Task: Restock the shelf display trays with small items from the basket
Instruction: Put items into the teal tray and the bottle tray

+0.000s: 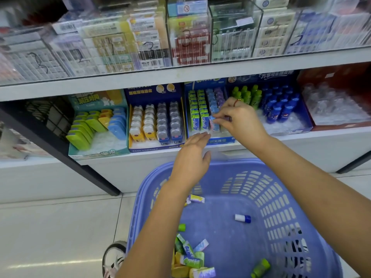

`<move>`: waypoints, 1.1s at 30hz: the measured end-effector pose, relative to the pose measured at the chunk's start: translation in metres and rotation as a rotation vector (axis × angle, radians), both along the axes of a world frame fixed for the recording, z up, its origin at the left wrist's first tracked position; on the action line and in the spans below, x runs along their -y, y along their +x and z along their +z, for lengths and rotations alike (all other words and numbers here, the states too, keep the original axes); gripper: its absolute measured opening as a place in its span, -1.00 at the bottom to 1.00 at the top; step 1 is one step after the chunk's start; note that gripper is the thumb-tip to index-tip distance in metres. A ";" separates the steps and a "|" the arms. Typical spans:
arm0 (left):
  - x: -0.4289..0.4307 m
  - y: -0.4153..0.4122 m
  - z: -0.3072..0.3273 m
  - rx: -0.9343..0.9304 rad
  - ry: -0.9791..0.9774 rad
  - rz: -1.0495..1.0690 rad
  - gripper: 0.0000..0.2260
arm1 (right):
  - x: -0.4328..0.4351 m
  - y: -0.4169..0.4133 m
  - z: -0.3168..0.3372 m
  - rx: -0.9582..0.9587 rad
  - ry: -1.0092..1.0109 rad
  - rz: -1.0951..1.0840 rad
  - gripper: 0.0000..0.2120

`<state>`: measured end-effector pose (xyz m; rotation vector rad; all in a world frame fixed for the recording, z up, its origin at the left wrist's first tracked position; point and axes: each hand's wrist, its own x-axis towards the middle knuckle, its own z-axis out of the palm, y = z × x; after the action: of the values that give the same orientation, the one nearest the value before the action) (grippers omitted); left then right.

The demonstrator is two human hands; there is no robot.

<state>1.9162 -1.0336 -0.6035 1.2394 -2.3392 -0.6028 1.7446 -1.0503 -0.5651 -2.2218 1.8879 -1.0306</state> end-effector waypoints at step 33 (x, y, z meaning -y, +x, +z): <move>-0.087 0.045 -0.203 0.769 0.688 -0.161 -0.66 | -0.149 0.090 -0.216 -0.109 1.462 0.527 -0.71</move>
<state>1.9608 -0.9465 -0.8061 1.8342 -3.0014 -1.2354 1.8351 -0.9014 -0.7816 -1.5604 1.1520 0.4908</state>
